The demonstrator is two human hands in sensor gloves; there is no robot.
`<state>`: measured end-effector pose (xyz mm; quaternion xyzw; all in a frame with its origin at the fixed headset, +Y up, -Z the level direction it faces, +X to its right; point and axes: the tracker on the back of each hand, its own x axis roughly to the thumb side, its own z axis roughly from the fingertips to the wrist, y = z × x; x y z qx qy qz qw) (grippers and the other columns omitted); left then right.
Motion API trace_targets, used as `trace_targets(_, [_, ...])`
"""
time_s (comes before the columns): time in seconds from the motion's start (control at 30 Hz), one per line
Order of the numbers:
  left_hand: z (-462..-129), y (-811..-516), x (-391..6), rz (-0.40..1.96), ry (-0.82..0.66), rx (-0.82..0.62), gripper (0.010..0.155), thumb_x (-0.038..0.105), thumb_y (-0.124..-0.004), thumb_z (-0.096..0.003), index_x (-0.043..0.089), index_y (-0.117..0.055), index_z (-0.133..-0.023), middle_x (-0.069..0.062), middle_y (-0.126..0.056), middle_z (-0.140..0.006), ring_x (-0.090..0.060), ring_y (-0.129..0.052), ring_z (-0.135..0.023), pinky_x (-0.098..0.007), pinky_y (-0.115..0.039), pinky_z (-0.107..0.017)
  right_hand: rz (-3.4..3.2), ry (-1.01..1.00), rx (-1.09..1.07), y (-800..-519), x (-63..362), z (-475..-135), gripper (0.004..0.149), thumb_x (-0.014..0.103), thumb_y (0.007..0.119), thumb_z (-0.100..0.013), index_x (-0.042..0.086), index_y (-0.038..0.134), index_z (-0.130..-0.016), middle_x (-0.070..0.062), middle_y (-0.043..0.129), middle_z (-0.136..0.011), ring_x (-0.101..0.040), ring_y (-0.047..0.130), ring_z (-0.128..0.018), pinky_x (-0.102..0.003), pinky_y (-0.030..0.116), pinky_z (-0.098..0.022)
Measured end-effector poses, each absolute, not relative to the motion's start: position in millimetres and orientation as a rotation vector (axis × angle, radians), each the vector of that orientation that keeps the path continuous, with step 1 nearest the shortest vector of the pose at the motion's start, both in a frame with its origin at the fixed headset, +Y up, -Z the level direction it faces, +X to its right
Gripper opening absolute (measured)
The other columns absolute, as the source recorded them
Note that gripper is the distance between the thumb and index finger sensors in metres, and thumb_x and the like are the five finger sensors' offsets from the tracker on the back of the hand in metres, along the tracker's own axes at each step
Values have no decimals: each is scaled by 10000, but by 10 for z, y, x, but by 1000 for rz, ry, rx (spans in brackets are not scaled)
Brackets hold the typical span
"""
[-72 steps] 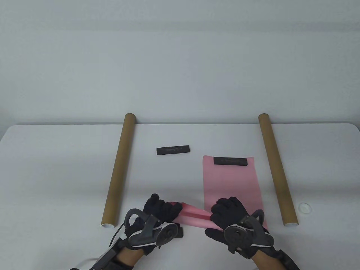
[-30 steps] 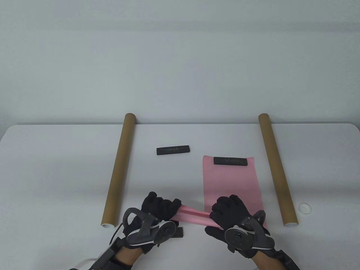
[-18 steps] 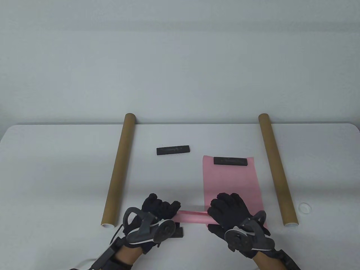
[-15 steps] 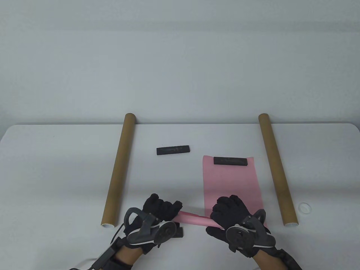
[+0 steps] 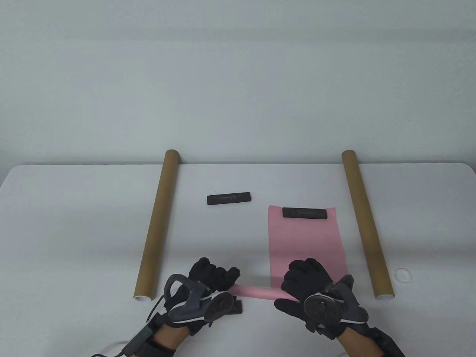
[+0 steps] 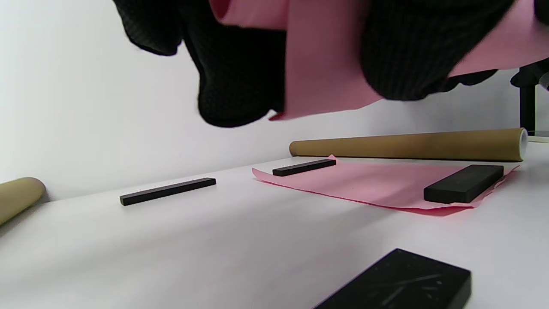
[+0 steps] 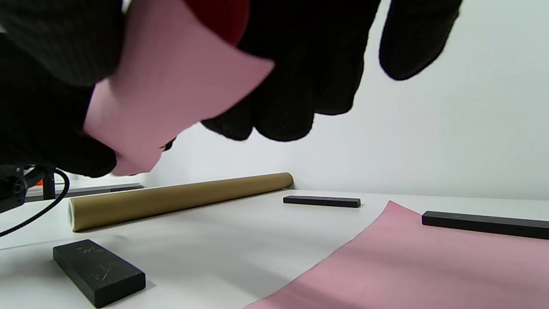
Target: Roll up papers and store in mailing tubes
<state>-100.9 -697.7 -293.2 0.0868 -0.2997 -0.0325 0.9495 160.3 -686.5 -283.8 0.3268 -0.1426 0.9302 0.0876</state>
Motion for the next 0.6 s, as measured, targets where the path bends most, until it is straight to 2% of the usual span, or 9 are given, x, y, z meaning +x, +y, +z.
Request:
trace_targets(0.07, [-2937,-6977,-1010,-53,-610,161,619,624,-801,-359,319,-770,-897,122,-999,-576,-79,-1062,-500,-466,-729,-696,2785,-451,970,-6876,1613,-2831,695,652,799,-411,164,867,-901,-110,846,-985,-466,786,-978,-704,641,-694])
trace_targets(0.17, [-2947,-6977,-1019,-42,-612,148,619,638,-792,-353,314,-792,-881,123,-1010,-543,-77,-1071,-470,-461,-741,-691,2830,-493,975,-6884,1600,-2819,712,563,873,-424,169,743,-1003,-119,728,-1073,-491,694,-1029,-715,597,-713])
trace_targets(0.27, [-2950,-6976,-1034,-40,-606,153,636,644,-789,-351,317,-776,-896,120,-1007,-583,-84,-1069,-508,-463,-734,-695,2826,-506,968,-6886,1594,-2817,605,520,867,-446,202,796,-956,-97,783,-1037,-467,725,-1021,-705,608,-715])
trace_targets(0.37, [-2930,-6977,-1031,-65,-604,181,663,624,-809,-356,322,-717,-939,87,-951,-752,-116,-1028,-651,-482,-701,-710,2806,-448,966,-6898,1597,-2841,580,581,825,-441,194,877,-870,-82,869,-961,-450,785,-989,-701,631,-706])
trace_targets(0.4, [-2925,-6972,-1028,-66,-608,191,659,611,-816,-359,322,-707,-941,85,-941,-765,-116,-1021,-656,-481,-701,-709,2795,-427,970,-6899,1597,-2849,583,614,800,-433,189,923,-814,-74,919,-909,-432,831,-959,-698,646,-699])
trace_targets(0.47, [-2917,-6965,-1023,-63,-612,204,626,604,-817,-363,326,-732,-918,97,-955,-721,-101,-1030,-616,-474,-714,-701,2756,-396,960,-6905,1609,-2857,614,639,768,-426,171,946,-782,-89,945,-873,-436,852,-937,-697,657,-689])
trace_targets(0.5, [-2921,-6967,-1023,-59,-614,200,613,611,-813,-362,327,-752,-902,105,-968,-676,-94,-1037,-581,-468,-723,-697,2756,-396,959,-6903,1611,-2859,632,646,768,-423,167,936,-801,-95,932,-890,-441,842,-943,-698,656,-689])
trace_targets(0.6, [-2943,-6981,-1032,-32,-618,161,598,640,-797,-349,319,-812,-853,122,-1009,-555,-74,-1071,-470,-450,-769,-673,2813,-455,959,-6885,1611,-2844,698,603,843,-424,165,789,-965,-117,787,-1028,-478,748,-1000,-707,623,-702])
